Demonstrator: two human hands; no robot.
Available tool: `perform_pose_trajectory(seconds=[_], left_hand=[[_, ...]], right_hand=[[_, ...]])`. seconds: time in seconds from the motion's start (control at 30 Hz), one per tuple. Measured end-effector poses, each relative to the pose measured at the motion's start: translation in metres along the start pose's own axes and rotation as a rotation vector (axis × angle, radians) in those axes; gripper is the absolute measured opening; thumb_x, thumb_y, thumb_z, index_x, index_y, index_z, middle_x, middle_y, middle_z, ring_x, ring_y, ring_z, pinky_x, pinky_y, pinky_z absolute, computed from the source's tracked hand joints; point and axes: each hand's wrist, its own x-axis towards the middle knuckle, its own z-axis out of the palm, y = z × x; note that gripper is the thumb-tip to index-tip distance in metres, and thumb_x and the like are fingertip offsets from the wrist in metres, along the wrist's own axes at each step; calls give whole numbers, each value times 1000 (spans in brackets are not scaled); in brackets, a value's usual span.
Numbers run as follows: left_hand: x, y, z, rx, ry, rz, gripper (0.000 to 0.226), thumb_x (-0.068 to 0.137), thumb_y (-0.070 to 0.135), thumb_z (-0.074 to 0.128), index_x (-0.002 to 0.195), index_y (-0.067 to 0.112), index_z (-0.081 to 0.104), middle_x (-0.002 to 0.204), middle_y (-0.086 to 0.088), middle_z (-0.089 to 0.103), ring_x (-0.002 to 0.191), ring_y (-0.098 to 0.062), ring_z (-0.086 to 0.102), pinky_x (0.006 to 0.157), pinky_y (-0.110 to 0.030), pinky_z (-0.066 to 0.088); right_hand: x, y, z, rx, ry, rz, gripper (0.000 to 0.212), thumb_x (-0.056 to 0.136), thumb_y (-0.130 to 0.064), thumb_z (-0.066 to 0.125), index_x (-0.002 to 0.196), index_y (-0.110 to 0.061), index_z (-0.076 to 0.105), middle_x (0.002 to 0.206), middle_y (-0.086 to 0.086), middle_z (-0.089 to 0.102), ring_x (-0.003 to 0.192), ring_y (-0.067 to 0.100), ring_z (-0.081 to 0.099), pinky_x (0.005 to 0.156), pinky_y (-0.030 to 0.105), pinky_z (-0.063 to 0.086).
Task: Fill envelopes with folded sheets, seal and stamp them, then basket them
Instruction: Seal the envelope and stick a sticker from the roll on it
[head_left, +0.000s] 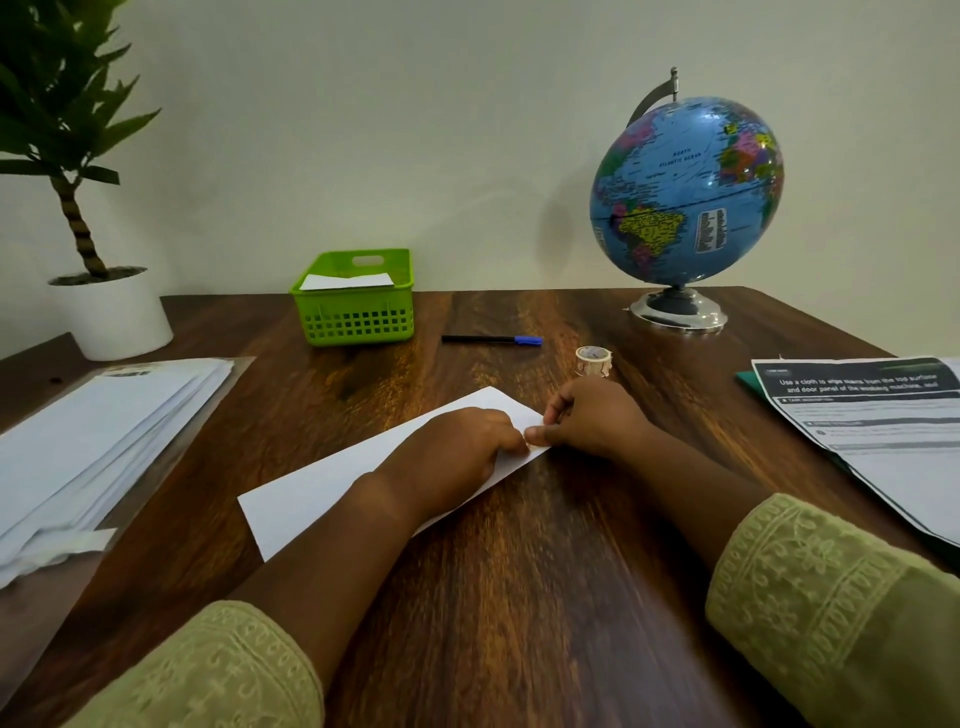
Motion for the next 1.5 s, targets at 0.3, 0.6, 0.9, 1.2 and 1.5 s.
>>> perform_pose_trajectory(seconds=[0.3,0.6,0.9,1.2,1.5], left_hand=[[-2,0,0,-16,4,0,35,92,10,47,123,22,59,127,0,59,115,-12,52,102,-25,38],[-7,-1,7,-75,76,-20,33,93,13,45,122,23,59,118,3,56,102,-10,54,86,-20,43],[-4,-2,2,-68,59,-20,30,93,14,47,115,24,64,112,1,58,96,-10,54,79,-20,41],[-6,-2,6,-55,59,-13,33,94,15,44,121,26,60,104,1,55,80,-5,43,63,-12,26],[-13,-7,-6,-30,244,-92,14,88,29,56,101,26,62,104,7,61,86,-5,54,62,-10,31]], right_hand=[[3,0,2,-8,25,38,23,74,-39,74,63,-22,63,73,-1,66,69,12,60,67,27,52],[2,4,3,-16,28,-11,22,79,-43,67,66,-26,62,74,-5,65,70,10,59,63,24,48],[3,4,4,-57,34,-9,17,82,-37,67,70,-24,64,82,-1,68,74,11,60,60,20,46],[-1,2,5,-67,19,-6,29,73,-51,69,70,-23,66,75,-2,66,68,11,58,60,22,47],[-4,2,0,31,60,11,14,86,-31,64,80,-18,67,84,2,69,69,11,62,64,24,51]])
